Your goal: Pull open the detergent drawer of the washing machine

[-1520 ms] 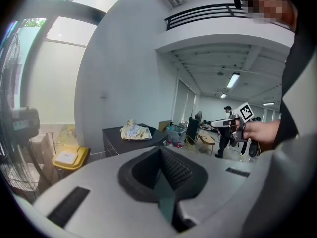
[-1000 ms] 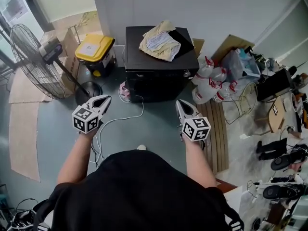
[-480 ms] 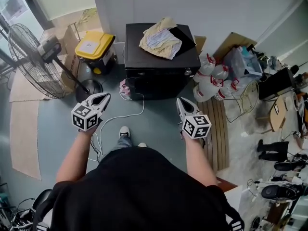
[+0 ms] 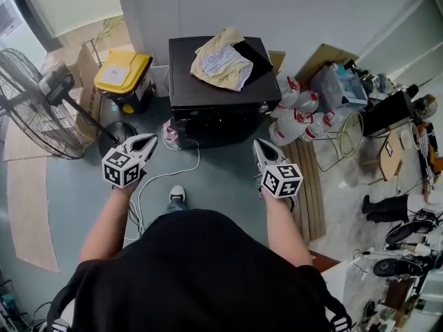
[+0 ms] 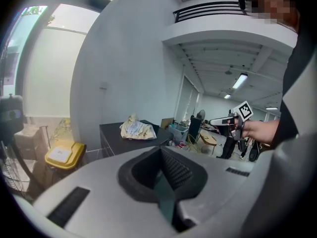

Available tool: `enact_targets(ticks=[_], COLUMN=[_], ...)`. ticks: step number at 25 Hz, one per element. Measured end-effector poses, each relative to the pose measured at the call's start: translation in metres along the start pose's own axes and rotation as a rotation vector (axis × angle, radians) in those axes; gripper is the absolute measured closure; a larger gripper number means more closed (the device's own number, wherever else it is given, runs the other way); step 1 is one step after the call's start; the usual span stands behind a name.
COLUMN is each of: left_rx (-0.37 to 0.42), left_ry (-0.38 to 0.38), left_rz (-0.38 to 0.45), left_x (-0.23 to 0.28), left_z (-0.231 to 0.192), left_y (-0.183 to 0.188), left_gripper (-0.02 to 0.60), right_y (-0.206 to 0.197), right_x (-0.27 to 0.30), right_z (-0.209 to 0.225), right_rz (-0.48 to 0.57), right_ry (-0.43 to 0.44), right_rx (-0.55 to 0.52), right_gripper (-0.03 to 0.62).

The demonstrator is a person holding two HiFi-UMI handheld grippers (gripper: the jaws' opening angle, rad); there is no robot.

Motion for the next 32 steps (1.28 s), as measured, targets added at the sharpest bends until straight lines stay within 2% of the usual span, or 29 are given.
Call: enact_targets(ticks=[15, 22, 32], left_rx=[0.023, 0.034, 0.007], left_ry=[-0.064, -0.087, -0.091], left_rz=[-0.006, -0.004, 0.012], left_x=[0.04, 0.045, 0.038], left_z=[-0.094, -0.133, -0.177], left_y=[0.036, 0.041, 0.041], left_gripper=[0.572, 0.572, 0.572], right_y=[0.05, 0.066, 0.079], right_x=[0.065, 0.092, 0.122], right_z=[0.006, -0.012, -0.039], right_rz=[0.015, 0.005, -0.038], right_ry=[-0.084, -0.106, -0.116], right_rx=[0.039, 0.034, 0.014], right_gripper=[0.592, 0.592, 0.592])
Point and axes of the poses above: the fingertips, and each gripper's own axes: x forward along the fingers, z to its right, y out of its top, the point moved 6 cm from there along -x, backward along the fingers, and after that the axes turned 10 degrees about -z, right-handed, at the moved point
